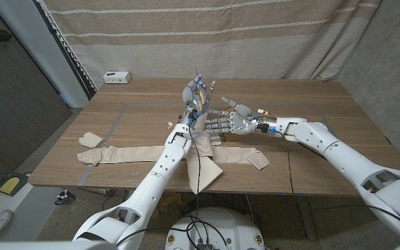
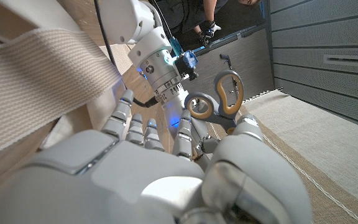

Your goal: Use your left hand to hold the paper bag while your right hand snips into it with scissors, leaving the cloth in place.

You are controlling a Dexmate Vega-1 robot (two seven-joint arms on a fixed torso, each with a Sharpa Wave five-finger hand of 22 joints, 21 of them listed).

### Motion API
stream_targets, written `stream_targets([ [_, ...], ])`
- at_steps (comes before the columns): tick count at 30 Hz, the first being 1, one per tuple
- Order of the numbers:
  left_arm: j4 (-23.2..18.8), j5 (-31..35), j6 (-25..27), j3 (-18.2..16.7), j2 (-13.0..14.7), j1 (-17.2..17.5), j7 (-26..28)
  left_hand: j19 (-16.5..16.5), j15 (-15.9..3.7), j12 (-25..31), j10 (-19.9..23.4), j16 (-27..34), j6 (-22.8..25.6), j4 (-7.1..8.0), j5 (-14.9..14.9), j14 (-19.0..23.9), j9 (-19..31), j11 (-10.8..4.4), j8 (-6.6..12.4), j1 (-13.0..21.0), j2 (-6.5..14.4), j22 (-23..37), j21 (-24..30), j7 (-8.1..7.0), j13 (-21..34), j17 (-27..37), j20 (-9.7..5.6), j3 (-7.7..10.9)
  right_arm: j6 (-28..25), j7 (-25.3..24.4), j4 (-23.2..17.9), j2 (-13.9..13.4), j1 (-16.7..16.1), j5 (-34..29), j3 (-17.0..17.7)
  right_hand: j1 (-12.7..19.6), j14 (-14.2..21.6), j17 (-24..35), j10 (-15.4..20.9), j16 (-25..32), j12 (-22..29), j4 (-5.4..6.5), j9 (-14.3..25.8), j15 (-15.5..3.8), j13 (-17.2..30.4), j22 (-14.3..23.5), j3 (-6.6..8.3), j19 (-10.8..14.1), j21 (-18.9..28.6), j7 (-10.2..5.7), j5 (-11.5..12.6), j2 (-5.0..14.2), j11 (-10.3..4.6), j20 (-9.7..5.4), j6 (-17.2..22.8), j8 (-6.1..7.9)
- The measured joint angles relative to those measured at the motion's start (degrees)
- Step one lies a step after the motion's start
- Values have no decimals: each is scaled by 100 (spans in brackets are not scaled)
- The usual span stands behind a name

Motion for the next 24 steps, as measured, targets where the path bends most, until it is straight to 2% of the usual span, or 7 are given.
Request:
stream_targets([
  [4, 21, 0, -3, 1, -21, 0, -16, 0, 0, 0, 0, -45, 0, 0, 0, 0, 0, 0, 0, 0, 0, 0, 0, 0, 0, -10, 0, 0, -11, -11, -15, 16, 0, 9, 1, -30, -231, 0, -59, -13, -79, 0, 0, 4, -79, 15, 0, -185, -207, -8, 22, 30, -26, 4, -8, 0],
  [11, 49, 0, -13, 1, -45, -15, -38, 0, 0, -24, 34, -45, 0, 0, 0, 0, 0, 5, 0, 0, 0, 0, 0, 0, 21, -14, 0, 0, -36, -16, -18, 36, -11, 22, 7, -30, -258, 0, -78, -13, -91, 0, 0, 1, -81, 15, 0, -199, -246, -22, 22, 30, -25, -5, -22, 0],
  [15, 63, 0, -16, -4, -57, -19, -54, 0, 0, -23, 72, -45, 1, -25, 0, -1, -6, 7, 1, -15, -16, 0, 0, 0, 49, 0, 0, 25, -37, -17, -19, 48, -14, 32, 10, -7, -508, 0, -210, -13, -126, 0, 0, -3, -107, 15, 0, -370, -423, -83, 43, 53, -95, 6, -83, 0],
  [24, 81, -1, -26, -25, -69, -21, -72, 0, 30, -20, 81, -90, 1, -25, 0, 30, 0, 0, 1, -14, -15, 0, 22, 0, 55, -1, 0, 25, -30, -32, 6, 82, -14, 60, 29, 1, -524, -1, -180, -13, -125, -26, 1, -5, -106, 15, 26, -431, -510, -83, 43, 61, -114, 5, -83, 0],
])
